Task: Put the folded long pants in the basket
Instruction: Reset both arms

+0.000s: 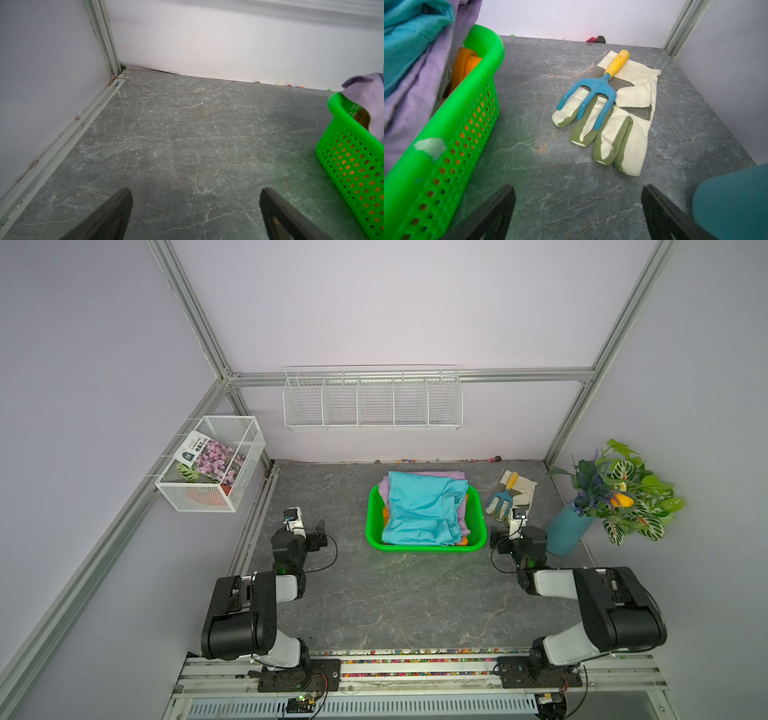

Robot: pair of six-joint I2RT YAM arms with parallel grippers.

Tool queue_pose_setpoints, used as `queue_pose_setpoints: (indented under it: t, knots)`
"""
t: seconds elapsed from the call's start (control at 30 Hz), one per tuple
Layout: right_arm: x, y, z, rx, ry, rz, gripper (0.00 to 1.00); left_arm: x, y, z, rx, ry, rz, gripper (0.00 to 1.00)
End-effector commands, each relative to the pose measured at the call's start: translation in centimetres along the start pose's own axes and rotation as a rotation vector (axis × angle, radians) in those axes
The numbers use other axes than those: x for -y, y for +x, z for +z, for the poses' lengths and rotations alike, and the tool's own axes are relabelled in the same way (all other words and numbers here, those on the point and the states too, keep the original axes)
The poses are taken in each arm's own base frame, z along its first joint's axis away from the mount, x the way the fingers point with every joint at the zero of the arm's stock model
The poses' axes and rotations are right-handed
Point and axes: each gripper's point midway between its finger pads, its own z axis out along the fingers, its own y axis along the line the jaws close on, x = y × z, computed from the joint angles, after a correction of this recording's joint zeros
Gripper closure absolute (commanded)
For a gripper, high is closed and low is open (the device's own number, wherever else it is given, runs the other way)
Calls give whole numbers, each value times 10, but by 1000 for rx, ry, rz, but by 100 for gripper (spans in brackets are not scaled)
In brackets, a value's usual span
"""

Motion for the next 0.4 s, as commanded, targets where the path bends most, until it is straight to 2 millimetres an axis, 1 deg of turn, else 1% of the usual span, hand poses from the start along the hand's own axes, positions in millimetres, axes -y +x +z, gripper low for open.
queue_pose_setpoints:
  t: [0.0,0.17,0.37]
  knots:
    - [4,-12,1,34,18,20,1,3,-7,0,24,16,19,0]
    - [4,-11,3,25,19,20,1,3,-7,0,23,16,20,0]
    - [5,-11,1,31,21,20,1,3,-7,0,21,15,19,0]
